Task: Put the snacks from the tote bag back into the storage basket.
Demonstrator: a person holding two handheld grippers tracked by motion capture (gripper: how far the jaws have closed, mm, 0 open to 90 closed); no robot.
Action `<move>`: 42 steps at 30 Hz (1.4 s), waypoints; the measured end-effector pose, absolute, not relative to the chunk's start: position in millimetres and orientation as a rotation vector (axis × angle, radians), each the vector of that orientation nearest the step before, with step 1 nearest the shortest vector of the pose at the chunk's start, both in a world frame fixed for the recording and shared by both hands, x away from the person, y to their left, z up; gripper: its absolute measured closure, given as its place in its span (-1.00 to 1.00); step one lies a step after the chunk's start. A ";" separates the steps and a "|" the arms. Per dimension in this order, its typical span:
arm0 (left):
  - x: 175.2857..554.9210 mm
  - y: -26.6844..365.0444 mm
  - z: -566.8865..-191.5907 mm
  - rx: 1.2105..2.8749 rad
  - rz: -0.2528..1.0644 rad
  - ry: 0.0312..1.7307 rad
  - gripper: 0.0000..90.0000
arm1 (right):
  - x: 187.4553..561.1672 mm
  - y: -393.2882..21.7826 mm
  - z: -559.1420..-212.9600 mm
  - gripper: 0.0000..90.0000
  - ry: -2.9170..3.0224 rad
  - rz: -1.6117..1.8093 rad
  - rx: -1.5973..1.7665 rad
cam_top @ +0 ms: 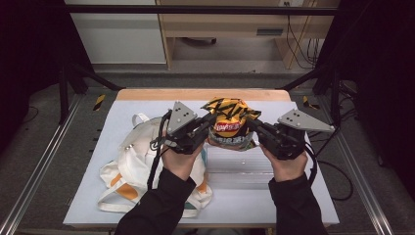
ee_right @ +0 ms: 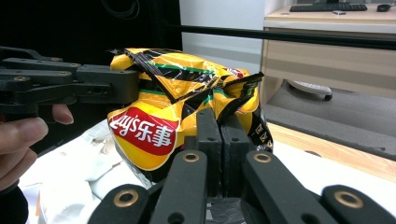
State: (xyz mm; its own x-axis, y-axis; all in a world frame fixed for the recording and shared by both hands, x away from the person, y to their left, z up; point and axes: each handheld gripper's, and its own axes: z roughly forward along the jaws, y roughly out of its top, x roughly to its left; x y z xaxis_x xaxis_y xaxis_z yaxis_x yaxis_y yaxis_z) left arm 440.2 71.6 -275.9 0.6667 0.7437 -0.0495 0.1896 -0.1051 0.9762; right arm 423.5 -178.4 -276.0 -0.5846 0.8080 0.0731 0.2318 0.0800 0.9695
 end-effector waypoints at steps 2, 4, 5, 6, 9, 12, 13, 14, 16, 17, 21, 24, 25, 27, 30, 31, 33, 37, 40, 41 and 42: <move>441.0 68.9 -277.4 1.652 0.554 0.773 0.96 | 423.6 -179.6 -276.8 0.98 1.870 1.528 1.026; 441.6 65.8 -279.0 1.655 0.551 0.773 0.96 | 424.0 -184.0 -280.7 0.98 1.864 1.530 1.044; 441.9 64.5 -279.8 1.660 0.551 0.773 0.96 | 424.0 -184.0 -280.7 0.98 1.864 1.530 1.044; 442.7 62.1 -281.5 1.666 0.550 0.774 0.96 | 425.0 -186.3 -283.2 0.98 1.861 1.530 1.051; 444.3 58.9 -285.1 1.674 0.546 0.776 0.95 | 426.4 -189.2 -287.5 0.98 1.859 1.526 1.065; 445.4 56.6 -288.5 1.680 0.540 0.780 0.95 | 427.7 -190.5 -290.4 0.98 1.857 1.525 1.075; 446.0 55.6 -290.2 1.681 0.539 0.782 0.95 | 429.0 -192.1 -293.3 0.98 1.864 1.515 1.083; 446.6 54.8 -291.9 1.683 0.537 0.786 0.95 | 429.0 -192.1 -293.3 0.98 1.864 1.515 1.083; 448.1 53.6 -295.3 1.688 0.532 0.790 0.95 | 430.9 -193.0 -296.4 0.98 1.870 1.502 1.093; 448.8 53.1 -296.9 1.691 0.529 0.794 0.95 | 432.5 -193.2 -298.7 0.98 1.873 1.497 1.101; 451.4 51.4 -304.0 1.699 0.522 0.807 0.95 | 436.0 -193.2 -305.4 0.98 1.881 1.481 1.123; 454.3 51.0 -310.5 1.706 0.512 0.822 0.95 | 437.7 -192.8 -309.2 0.98 1.891 1.468 1.131; 455.0 51.2 -312.5 1.708 0.514 0.829 0.95 | 438.7 -192.5 -311.0 0.98 1.896 1.462 1.134; 457.0 50.9 -316.9 1.710 0.501 0.835 0.95 | 440.5 -191.9 -314.2 0.98 1.903 1.451 1.143; 459.3 50.8 -322.9 1.716 0.494 0.848 0.95 | 444.4 -191.1 -322.0 0.98 1.919 1.438 1.160; 460.0 51.0 -324.9 1.718 0.491 0.852 0.95 | 445.5 -190.7 -323.8 0.98 1.923 1.435 1.164; 461.2 51.5 -328.7 1.720 0.487 0.863 0.95 | 446.3 -190.3 -325.1 0.98 1.924 1.434 1.167; 462.9 53.4 -335.1 1.727 0.481 0.877 0.95 | 450.3 -186.9 -331.1 0.98 1.942 1.411 1.170; 463.4 54.2 -338.8 1.732 0.481 0.888 0.95 | 452.7 -185.3 -334.7 0.98 1.951 1.402 1.170; 463.6 54.4 -340.0 1.734 0.480 0.890 0.95 | 453.4 -184.8 -335.9 0.98 1.956 1.400 1.173; 463.7 54.5 -341.3 1.735 0.479 0.894 0.95 | 454.0 -184.0 -337.1 0.97 1.956 1.395 1.178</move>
State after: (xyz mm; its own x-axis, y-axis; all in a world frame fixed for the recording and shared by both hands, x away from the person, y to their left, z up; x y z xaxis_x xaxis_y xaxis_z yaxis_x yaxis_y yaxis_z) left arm 463.7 54.5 -341.3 0.6371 0.7630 -0.1094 0.3313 -0.1430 0.9326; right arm 454.0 -184.0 -337.1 -0.5265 0.8434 0.1067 0.3755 0.1181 0.9193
